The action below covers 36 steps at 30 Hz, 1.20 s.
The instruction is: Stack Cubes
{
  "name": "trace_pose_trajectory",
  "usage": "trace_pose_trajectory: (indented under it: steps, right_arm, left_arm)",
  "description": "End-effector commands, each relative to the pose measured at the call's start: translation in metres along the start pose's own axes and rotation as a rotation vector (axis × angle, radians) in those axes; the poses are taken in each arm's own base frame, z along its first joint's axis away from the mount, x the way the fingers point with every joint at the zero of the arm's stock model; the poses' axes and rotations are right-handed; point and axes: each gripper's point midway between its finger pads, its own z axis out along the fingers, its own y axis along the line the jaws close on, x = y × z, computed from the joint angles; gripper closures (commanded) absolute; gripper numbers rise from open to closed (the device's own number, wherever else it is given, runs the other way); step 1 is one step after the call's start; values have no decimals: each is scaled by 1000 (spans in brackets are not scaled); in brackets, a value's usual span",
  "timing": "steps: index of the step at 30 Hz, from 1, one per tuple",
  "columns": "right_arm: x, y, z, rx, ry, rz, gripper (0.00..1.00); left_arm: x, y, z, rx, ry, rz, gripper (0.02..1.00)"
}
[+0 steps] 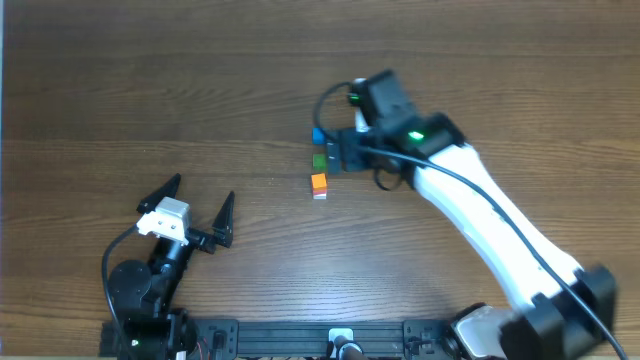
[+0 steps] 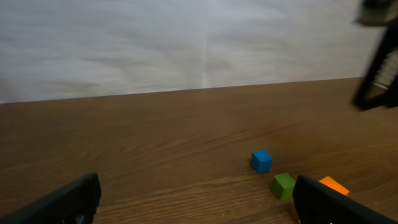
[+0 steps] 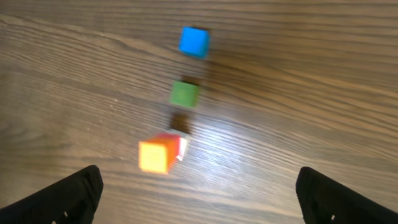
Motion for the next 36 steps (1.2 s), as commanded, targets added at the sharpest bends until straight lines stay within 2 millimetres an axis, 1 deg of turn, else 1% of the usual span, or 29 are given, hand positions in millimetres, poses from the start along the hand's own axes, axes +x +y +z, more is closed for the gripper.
trace_pose_trajectory:
  steps: [1,4,5,10,16,22,28,32,36]
  right_arm:
    - [-15,19,17,42,12,35,7]
    - [-18,25,31,64,53,44,7]
    - [-19,27,40,76,78,45,7]
    - [-20,27,64,112,135,66,7]
    - [-9,22,100,148,203,97,7]
    - [2,16,126,179,248,132,9]
    - [9,12,142,196,275,139,7]
    - [10,8,150,202,281,146,7]
    - [11,6,156,206,285,149,49]
  left_arm:
    - [1,-3,0,16,1,12,20]
    - [1,-3,0,16,1,12,20]
    - [1,-3,0,16,1,12,18]
    - [1,-3,0,16,1,12,20]
    - [1,-3,0,16,1,12,20]
    - [1,-3,0,16,1,12,20]
    - [1,-3,0,16,1,12,20]
    - [1,-3,0,16,1,12,20]
    - [1,-3,0,16,1,12,23]
